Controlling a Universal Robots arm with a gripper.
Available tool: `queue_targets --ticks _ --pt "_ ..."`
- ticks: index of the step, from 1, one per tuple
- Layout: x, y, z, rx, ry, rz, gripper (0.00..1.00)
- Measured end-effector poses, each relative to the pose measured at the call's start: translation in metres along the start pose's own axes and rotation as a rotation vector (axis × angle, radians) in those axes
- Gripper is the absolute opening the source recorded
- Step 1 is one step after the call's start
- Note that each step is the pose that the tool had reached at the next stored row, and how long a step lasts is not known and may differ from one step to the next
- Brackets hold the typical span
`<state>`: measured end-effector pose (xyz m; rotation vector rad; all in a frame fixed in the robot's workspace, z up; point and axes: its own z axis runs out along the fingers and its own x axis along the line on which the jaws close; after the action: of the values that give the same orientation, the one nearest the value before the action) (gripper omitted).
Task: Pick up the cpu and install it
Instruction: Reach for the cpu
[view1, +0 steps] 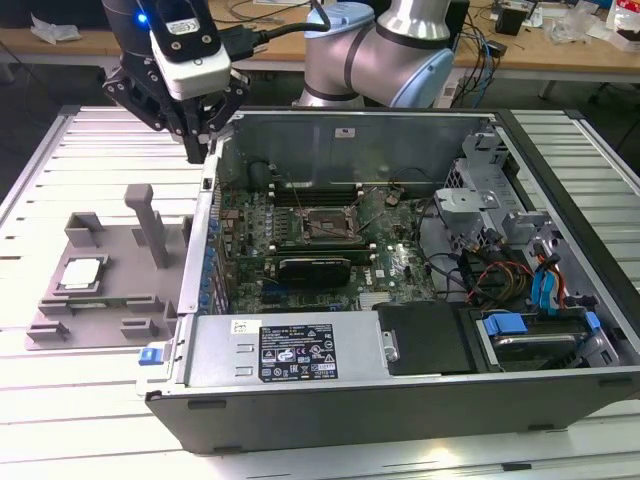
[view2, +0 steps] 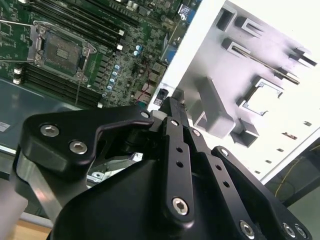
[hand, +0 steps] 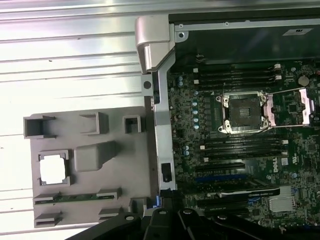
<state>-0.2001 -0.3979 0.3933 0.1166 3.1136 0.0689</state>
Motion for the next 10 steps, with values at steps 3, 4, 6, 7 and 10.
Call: queue_targets --ticks 3,4,6,7,10 --pt "0.0037 -0.0003 -0.0001 0.0 0.0001 0.0 0.11" --pt "0.0047 -0.0003 -0.0001 0.0 0.0 0.0 0.11" --pt "0.0072 -0.0005 -0.0002 0.0 0.0 0.0 0.11" --pt "0.0082 -0.0006 -0.0002 0.0 0.0 0.0 0.11" --pt "0.0119 -0.0008 -0.0003 0.0 0.0 0.0 0.11"
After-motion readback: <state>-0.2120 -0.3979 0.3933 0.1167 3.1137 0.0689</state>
